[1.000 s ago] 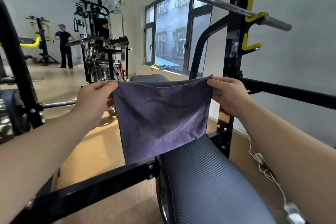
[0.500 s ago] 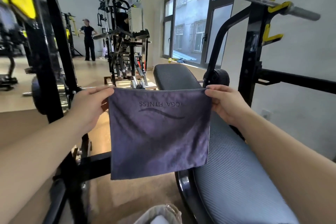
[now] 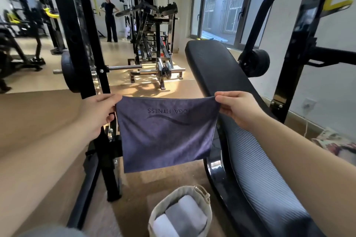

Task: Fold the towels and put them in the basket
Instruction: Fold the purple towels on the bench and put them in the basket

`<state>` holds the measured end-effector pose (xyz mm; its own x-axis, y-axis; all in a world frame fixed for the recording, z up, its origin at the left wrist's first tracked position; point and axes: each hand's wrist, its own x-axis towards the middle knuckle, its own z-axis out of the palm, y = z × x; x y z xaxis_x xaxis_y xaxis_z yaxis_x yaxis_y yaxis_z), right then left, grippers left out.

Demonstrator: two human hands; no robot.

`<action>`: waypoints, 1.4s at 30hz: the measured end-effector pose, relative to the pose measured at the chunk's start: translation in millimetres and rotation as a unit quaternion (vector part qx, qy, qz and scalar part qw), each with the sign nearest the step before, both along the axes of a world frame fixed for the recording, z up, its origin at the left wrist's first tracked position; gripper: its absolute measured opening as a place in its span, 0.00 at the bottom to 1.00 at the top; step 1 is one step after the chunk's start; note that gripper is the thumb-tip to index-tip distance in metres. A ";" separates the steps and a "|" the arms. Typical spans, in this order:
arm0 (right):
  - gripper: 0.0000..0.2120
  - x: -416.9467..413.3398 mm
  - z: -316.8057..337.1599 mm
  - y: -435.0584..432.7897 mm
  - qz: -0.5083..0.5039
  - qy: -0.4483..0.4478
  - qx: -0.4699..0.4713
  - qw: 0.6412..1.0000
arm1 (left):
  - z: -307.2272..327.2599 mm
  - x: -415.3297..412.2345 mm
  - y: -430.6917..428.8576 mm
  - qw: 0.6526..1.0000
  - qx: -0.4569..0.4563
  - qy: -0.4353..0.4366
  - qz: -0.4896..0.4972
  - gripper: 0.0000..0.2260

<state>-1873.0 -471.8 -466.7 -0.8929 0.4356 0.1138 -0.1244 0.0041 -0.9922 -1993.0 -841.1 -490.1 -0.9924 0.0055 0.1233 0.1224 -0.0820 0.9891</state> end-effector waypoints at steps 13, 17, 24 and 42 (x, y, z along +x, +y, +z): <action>0.09 -55.9 -79.3 -21.9 -0.007 -0.046 0.133 0.990 | -77.7 -39.6 -15.3 0.986 -0.146 0.037 0.067 0.08; 0.10 -71.0 -103.6 -31.8 0.019 -0.100 0.216 0.971 | -106.9 -49.7 -25.6 0.974 -0.222 -0.004 0.056 0.08; 0.08 -81.7 -128.6 -30.9 0.009 -0.156 0.337 0.929 | -125.3 -47.5 -25.5 0.969 -0.245 -0.041 0.009 0.05; 0.06 -46.6 -130.2 -49.0 0.048 -0.173 0.087 0.980 | -118.9 -6.0 77.3 0.976 -0.191 -0.107 -0.023 0.03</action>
